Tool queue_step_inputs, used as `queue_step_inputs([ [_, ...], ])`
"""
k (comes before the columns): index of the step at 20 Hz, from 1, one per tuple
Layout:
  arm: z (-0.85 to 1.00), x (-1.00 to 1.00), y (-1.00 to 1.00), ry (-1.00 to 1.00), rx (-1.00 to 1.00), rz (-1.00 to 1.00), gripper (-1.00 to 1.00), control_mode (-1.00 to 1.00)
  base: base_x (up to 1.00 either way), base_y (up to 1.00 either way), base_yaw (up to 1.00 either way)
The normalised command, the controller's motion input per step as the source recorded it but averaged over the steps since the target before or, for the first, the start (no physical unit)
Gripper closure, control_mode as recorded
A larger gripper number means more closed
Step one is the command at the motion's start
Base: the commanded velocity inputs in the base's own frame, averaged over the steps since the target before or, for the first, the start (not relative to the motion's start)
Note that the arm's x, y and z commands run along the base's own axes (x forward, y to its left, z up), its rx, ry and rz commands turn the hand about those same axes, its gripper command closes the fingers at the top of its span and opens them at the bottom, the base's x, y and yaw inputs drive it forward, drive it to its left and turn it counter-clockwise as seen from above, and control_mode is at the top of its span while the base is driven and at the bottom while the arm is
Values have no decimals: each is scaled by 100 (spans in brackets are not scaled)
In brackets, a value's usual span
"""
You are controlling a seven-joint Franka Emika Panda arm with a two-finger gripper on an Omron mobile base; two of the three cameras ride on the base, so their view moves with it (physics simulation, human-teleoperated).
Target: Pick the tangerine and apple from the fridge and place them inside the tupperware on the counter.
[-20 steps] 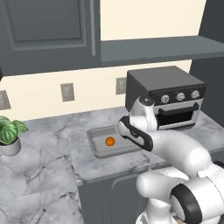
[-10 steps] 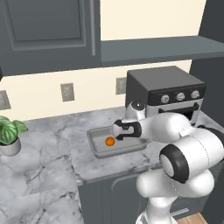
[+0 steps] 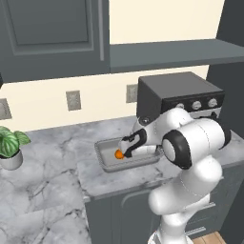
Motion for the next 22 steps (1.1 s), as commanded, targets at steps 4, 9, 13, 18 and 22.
queue_step_inputs([
  [4,9,1,0,0,0,0,-100,-100,0,0,0],
  [9,47,-1,0,0,0,-1,-100,-100,0,0,0],
  [13,71,-79,-11,-1,0,-1,-100,-100,0,0,0],
  [18,90,-100,-34,-5,0,-1,-100,-100,0,0,0],
  [22,100,-100,-31,-12,0,0,-100,-100,0,0,0],
])
